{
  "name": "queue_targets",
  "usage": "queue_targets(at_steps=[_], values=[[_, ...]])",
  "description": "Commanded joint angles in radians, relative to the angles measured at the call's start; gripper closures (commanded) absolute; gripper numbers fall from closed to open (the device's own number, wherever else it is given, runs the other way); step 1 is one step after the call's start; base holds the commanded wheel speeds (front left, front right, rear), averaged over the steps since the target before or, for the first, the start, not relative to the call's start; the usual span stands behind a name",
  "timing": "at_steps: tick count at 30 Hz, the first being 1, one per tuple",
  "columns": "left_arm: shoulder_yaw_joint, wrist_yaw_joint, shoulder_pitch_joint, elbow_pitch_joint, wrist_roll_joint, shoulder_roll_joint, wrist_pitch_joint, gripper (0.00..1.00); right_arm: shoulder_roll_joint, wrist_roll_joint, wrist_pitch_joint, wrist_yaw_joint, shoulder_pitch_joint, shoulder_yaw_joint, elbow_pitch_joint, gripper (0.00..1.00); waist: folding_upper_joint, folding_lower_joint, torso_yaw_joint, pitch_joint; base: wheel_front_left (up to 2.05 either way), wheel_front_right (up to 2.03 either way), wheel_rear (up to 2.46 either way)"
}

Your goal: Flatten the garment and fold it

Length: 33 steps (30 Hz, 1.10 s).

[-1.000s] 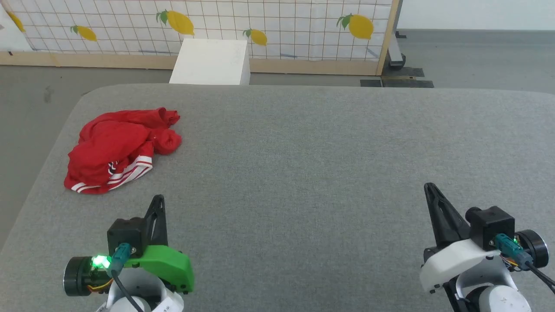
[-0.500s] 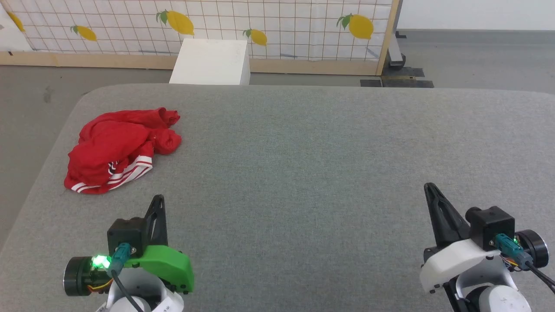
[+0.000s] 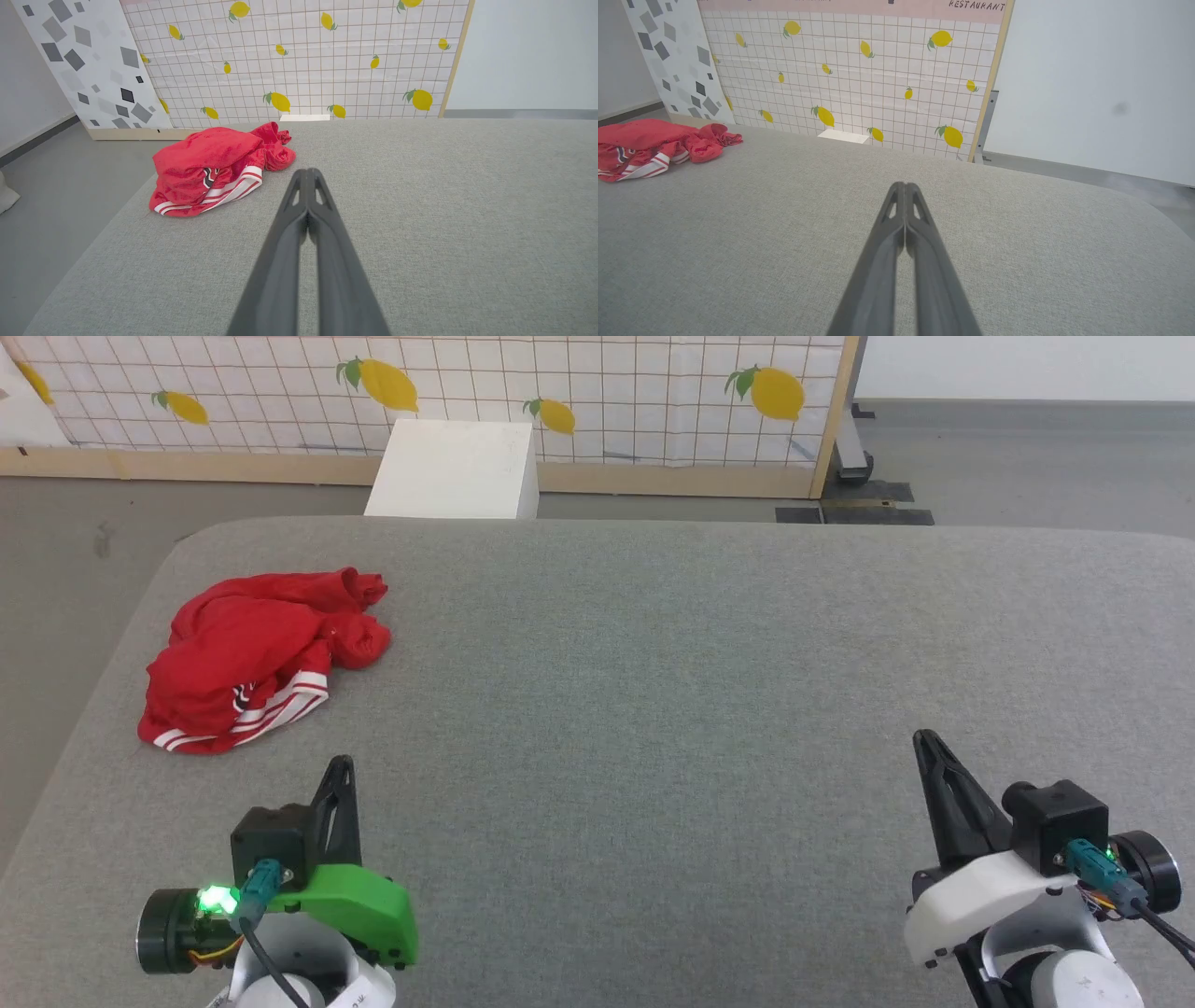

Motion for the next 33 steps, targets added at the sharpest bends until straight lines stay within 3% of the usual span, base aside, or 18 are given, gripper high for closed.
queue_targets(at_steps=[1, 19, 20, 33], values=[[0.002, -0.001, 0.014, -0.002, 0.013, -0.004, 0.001, 1.00, 0.001, -0.005, 0.000, -0.002, 0.014, 0.001, -0.005, 1.00, 0.0000, 0.0000, 0.000, 0.000, 0.00, 0.00, 0.00], [0.002, -0.001, 0.014, -0.002, 0.013, -0.004, 0.001, 1.00, 0.001, -0.005, 0.000, -0.002, 0.014, 0.001, -0.005, 1.00, 0.0000, 0.0000, 0.000, 0.000, 0.00, 0.00, 0.00], [0.002, -0.001, 0.014, -0.002, 0.013, -0.004, 0.001, 0.00, 0.001, -0.005, 0.000, -0.002, 0.014, 0.001, -0.005, 0.00, 0.0000, 0.0000, 0.000, 0.000, 0.00, 0.00, 0.00], [-0.013, 0.004, 0.000, 0.015, -0.019, 0.000, -0.017, 0.00, 0.000, 0.025, -0.017, 0.000, 0.006, -0.008, 0.015, 0.00, 0.0000, 0.0000, 0.000, 0.000, 0.00, 0.00, 0.00]])
